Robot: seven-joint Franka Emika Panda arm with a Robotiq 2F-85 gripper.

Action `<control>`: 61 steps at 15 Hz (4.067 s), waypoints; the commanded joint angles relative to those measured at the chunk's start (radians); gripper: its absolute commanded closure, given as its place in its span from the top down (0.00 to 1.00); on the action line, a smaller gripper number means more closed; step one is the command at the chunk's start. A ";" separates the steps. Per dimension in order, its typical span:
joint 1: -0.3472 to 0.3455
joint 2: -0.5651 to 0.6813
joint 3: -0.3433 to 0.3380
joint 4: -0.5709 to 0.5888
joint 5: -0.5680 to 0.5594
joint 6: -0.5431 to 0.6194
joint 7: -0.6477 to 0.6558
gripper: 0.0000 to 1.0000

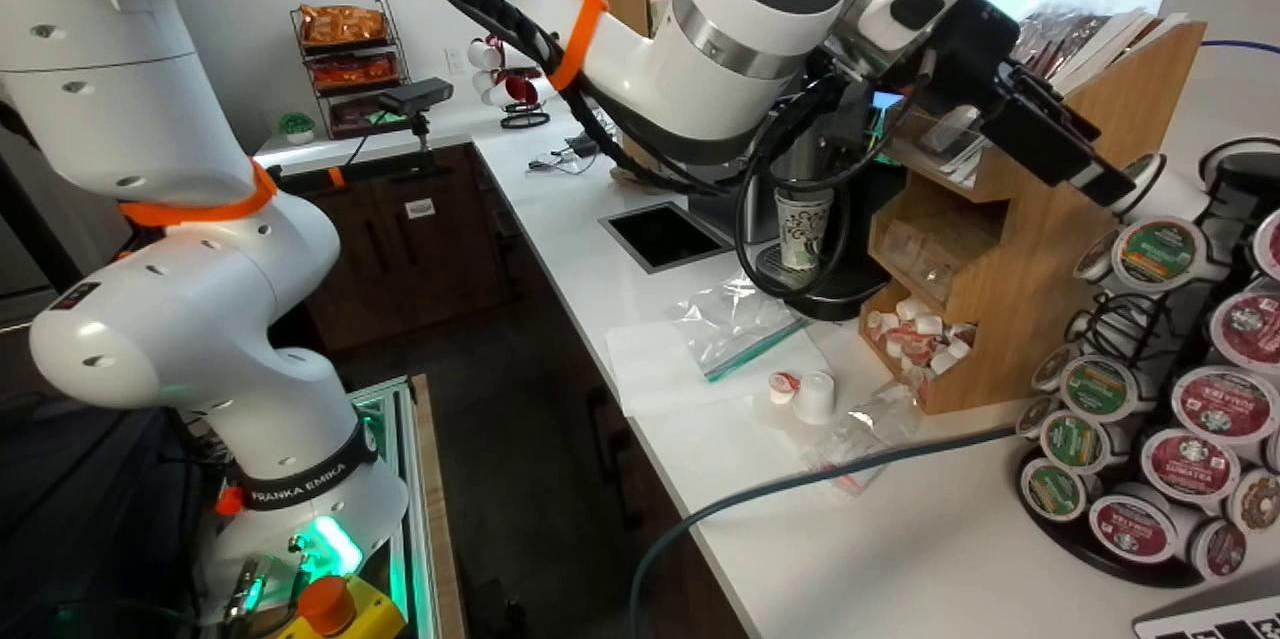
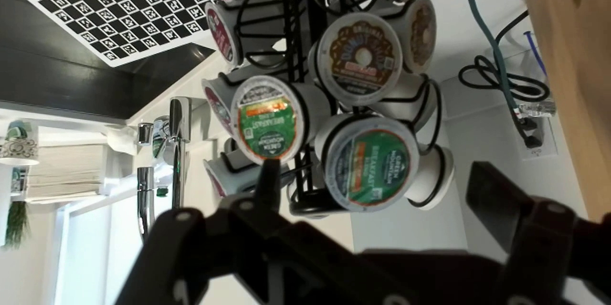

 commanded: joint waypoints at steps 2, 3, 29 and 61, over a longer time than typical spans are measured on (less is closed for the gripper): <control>0.014 0.040 0.006 0.042 -0.033 -0.031 0.028 0.82; 0.016 0.044 0.006 0.047 -0.035 -0.030 0.027 0.78; 0.015 0.060 0.009 0.045 -0.040 0.031 -0.024 0.02; -0.060 -0.123 -0.028 -0.204 0.107 0.305 -0.122 0.29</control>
